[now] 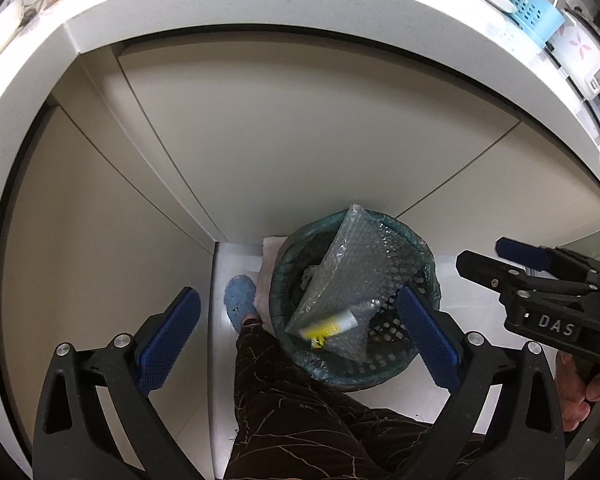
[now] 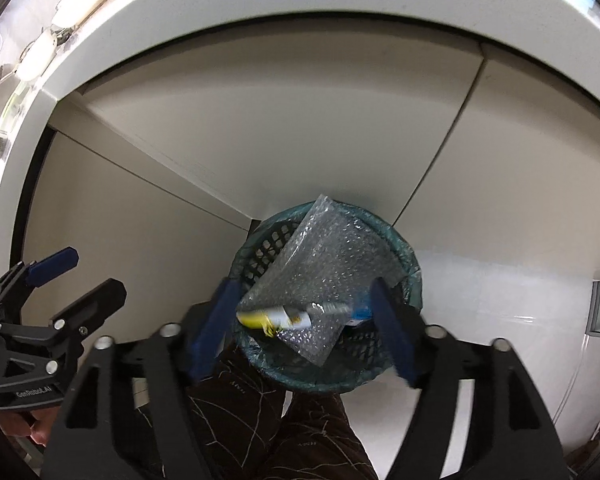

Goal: Collect trash
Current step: 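Open the left tool to drop the bubble wrap while the right tool drops the yellow bag, then move both tools back up over the counter toward the pill bottle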

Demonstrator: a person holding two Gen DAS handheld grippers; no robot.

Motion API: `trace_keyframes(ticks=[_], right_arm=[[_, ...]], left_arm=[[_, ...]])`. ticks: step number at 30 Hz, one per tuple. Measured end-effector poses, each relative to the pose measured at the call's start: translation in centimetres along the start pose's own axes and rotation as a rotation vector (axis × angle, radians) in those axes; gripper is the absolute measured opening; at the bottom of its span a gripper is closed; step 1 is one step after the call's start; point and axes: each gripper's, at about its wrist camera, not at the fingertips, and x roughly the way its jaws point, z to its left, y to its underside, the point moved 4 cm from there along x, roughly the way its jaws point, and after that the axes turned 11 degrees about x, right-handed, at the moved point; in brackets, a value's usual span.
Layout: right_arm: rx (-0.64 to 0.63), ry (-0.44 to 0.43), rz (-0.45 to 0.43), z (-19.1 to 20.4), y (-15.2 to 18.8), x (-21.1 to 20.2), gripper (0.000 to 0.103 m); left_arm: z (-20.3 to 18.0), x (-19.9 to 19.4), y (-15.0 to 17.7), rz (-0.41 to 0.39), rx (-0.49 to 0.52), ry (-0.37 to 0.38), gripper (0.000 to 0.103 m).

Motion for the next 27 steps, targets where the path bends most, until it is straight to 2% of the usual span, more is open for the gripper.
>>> trace_keyframes(ticks=[6, 9, 20, 27], right_arm=[[-0.003, 0.011, -0.059, -0.2, -0.2, -2.6, 0.089], [0.001, 0.021, -0.085, -0.2, -0.6, -4.1, 0.092], [0.021, 0.045, -0.231, -0.8, -3.3, -11.6, 0.093], [0.035, 0.060, -0.306, -0.9, -6.6, -15.8, 0.093]], left_arm=[[-0.4, -0.8, -0.6, -0.012, 0.011, 0.008, 0.097], [-0.7, -1.4, -1.0, -0.018, 0.020, 0.004, 0.097], [-1.4, -6.6, -4.1, -0.071, 0.042, 0.009, 0.097], [-1.2, -9.4, -7.2, -0.116, 0.044, 0.006, 0.097]])
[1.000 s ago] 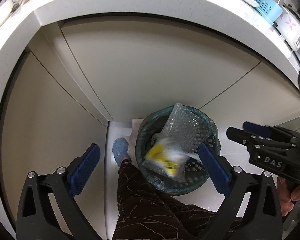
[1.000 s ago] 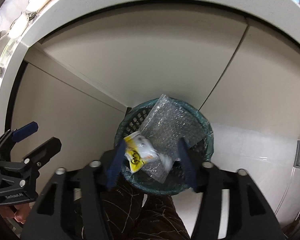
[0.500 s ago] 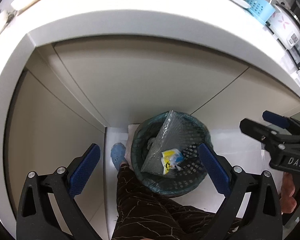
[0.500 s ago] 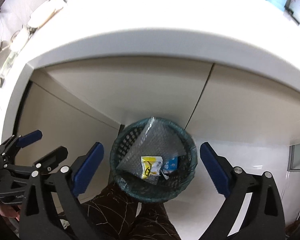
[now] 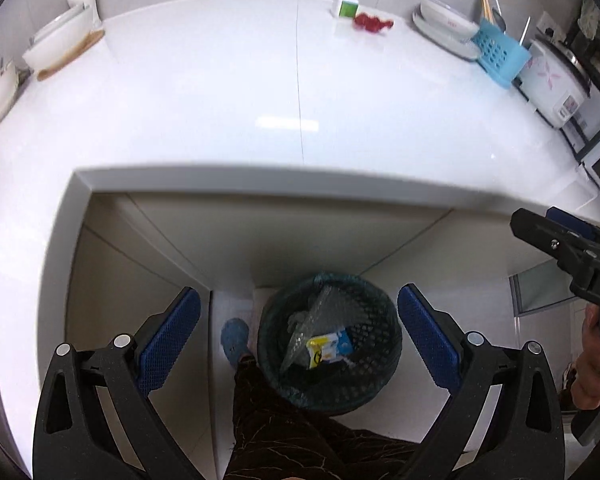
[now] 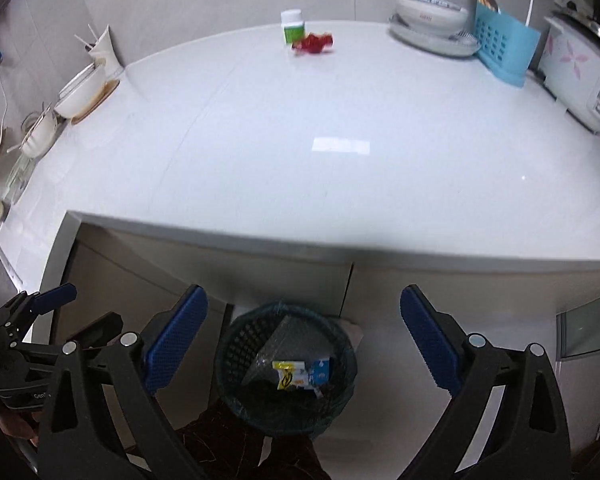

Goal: Collect trash
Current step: 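Move both tools back up over the counter toward the pill bottle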

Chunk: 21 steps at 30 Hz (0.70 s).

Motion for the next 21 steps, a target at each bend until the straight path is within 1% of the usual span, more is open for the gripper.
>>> trace_keyframes(ticks=[8, 15, 21], right_arm=[[-0.001, 0.012, -0.068, 0.7, -5.0, -2.2, 0.093], [-0.008, 0.017, -0.085, 1.6, -8.6, -2.2, 0.093], [-0.005, 0.022, -0.097, 2.5, -12.0, -1.5, 0.093]], left_arm=[[0.7, -1.1, -4.5, -0.036, 0.007, -0.003, 0.097], [1.4, -2.0, -9.1, -0.069, 0.030, -0.009, 0.097], [2.1, -1.8, -13.0, -0.083, 0.045, -0.005, 0.097]])
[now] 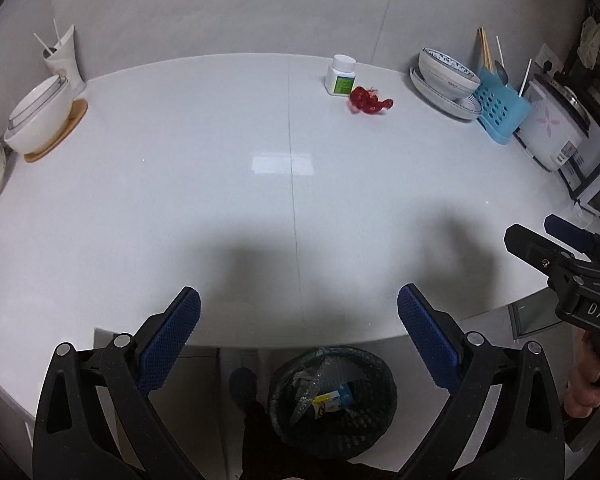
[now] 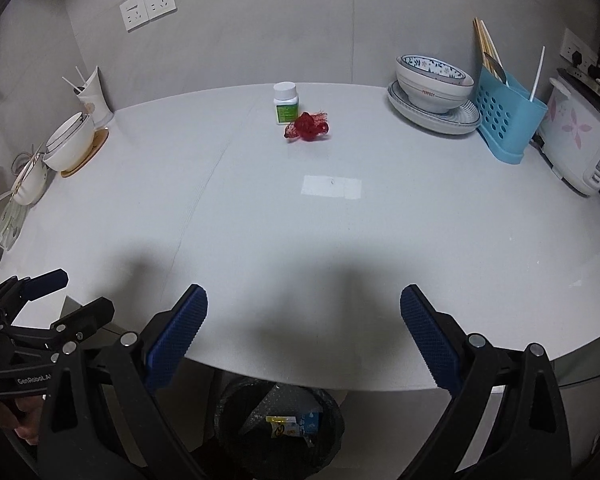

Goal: Collect trash
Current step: 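Move both tools back up over the counter toward the pill bottle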

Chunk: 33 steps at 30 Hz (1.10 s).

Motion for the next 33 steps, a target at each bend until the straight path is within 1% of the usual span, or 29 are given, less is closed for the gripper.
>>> trace_keyframes(ticks=[6, 10, 14, 19, 23, 26, 29, 33], right_arm=[[0.012, 0.003, -0.002, 0.6, -3.7, 1.6, 0.093], [0.029, 0.016, -0.019, 0.8, -6.4, 2.7, 0.093], [0.041, 0.022, -0.023, 1.0, -9.0, 4.2, 0.093], [0.036, 0.035, -0.019, 1.6, -11.4, 6.3, 0.093], [0.032, 0.038, -0.008, 1.9, -13.2, 8.1, 0.093], [0.031, 0.039, 0.011, 2.1, -14.5, 9.7, 0.090], [0.029, 0.046, 0.036, 2.3, -15.6, 11.5, 0.088], [0.022, 0.047, 0.072, 2.4, -16.1, 13.9, 0.083]], left_arm=[[1.0, 1.3, -3.6, -0.007, 0.008, 0.016, 0.097], [2.0, 2.4, -5.6, -0.007, 0.007, 0.022, 0.097], [3.4, 3.9, -7.4, 0.000, -0.006, 0.026, 0.097], [5.3, 5.8, -9.9, 0.008, -0.010, 0.018, 0.097], [6.2, 7.2, -11.9, 0.014, -0.005, 0.013, 0.097], [6.7, 8.2, -13.2, 0.019, 0.009, 0.005, 0.097], [7.1, 9.1, -14.1, 0.025, 0.018, 0.002, 0.097], [7.9, 10.4, -14.8, 0.037, 0.024, -0.003, 0.097]])
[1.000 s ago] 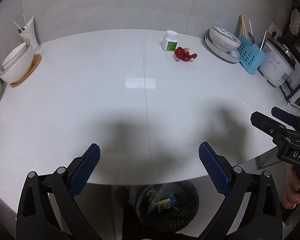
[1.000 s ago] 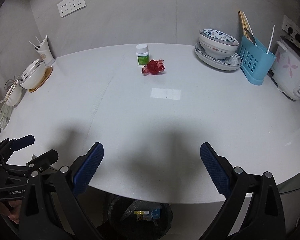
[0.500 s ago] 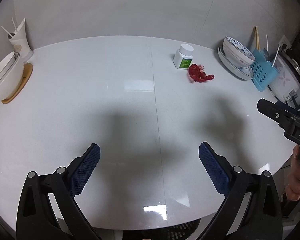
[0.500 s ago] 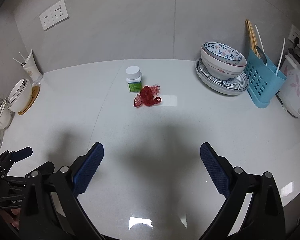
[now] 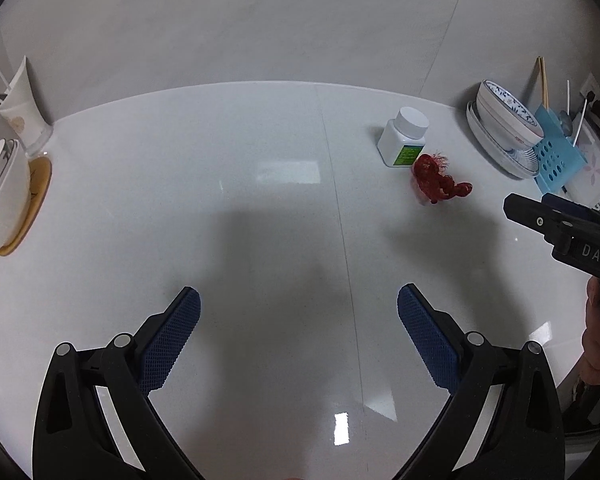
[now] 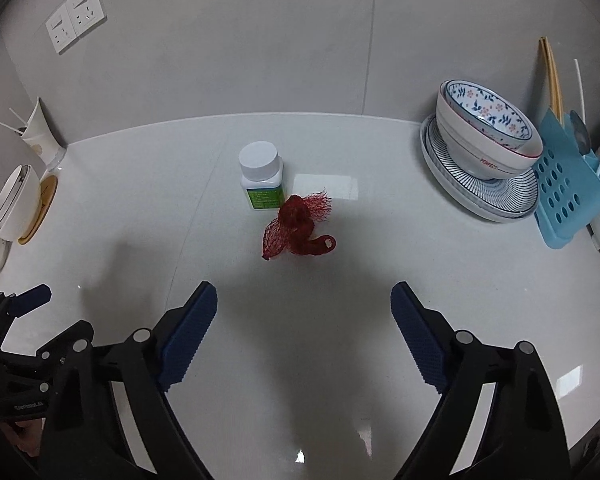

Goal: Collect trash
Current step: 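Grasp the red mesh bag with the right tool while the left tool grasps the white pill bottle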

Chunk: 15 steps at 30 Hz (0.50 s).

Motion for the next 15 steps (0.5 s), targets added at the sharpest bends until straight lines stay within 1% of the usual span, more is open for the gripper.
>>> trace_keyframes(ticks=[4, 5, 11, 12, 15], right_arm=[[-0.008, 0.007, 0.055, 0.1, -0.5, 3.0, 0.078], [-0.010, 0.011, 0.065, 0.1, -0.6, 3.7, 0.075], [0.018, 0.007, 0.110, 0.1, -3.1, 7.3, 0.073], [0.024, 0.008, 0.123, 0.1, -3.3, 8.0, 0.069], [0.034, 0.003, 0.158, 0.4, -4.0, 9.8, 0.064]], left_arm=[[0.9, 1.8, -0.7, 0.025, -0.011, 0.002, 0.097], [1.1, 2.1, -0.8, 0.029, -0.012, 0.002, 0.097], [2.5, 3.5, -1.7, 0.047, -0.021, -0.007, 0.097], [2.7, 3.7, -1.8, 0.050, -0.024, -0.008, 0.097], [3.3, 4.0, -2.2, 0.054, -0.027, -0.012, 0.097]])
